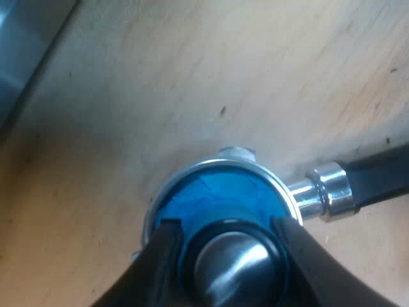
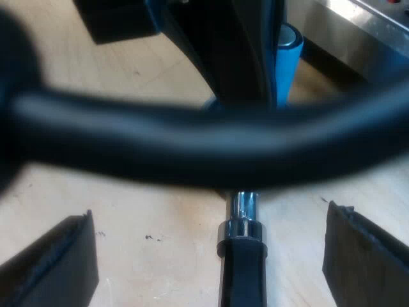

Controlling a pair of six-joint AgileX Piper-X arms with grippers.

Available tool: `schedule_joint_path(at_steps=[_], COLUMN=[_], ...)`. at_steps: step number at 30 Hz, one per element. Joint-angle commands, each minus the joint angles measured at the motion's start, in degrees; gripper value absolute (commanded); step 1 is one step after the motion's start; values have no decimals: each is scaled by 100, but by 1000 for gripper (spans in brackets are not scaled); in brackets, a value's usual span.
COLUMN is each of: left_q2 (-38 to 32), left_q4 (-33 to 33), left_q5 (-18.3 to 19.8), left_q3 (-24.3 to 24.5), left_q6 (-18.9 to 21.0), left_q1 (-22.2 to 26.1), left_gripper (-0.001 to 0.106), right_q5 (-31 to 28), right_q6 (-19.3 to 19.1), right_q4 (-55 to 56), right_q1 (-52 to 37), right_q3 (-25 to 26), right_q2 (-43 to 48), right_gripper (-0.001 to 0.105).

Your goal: Grind coffee beans and then tamp

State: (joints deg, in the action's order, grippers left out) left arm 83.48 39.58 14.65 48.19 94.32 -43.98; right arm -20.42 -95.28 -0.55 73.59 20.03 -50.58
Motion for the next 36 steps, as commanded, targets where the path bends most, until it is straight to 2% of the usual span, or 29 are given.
schedule_joint_path(at_steps=[1,8,15,24,29,33,36], left_q2=[92,92,76,-531,-897,-1121,-1353], left_q4=[46,-57,-79,-9,187,400,711], left_q5=[-31,-31,-31,59,59,13,-201], left_q3=[-368,-824,-884,-326,58,111,111], left_q6=[3,3,3,3,3,3,-34], left_q1=[-18,-18,-18,-18,-18,0,0], left_gripper=[0,0,0,0,0,0,0], right_q5=[-41,-41,-41,-41,-41,-41,-41], right_q6=[-52,-52,-52,-141,-399,-399,-399], right_q4=[-55,-55,-55,-55,-70,-70,-70], right_q1=[9,9,9,9,9,9,9], right_q3=[-7,-43,-54,-54,36,219,412], right_q2=[33,33,33,33,33,33,33], right_gripper=[74,74,74,74,74,74,74])
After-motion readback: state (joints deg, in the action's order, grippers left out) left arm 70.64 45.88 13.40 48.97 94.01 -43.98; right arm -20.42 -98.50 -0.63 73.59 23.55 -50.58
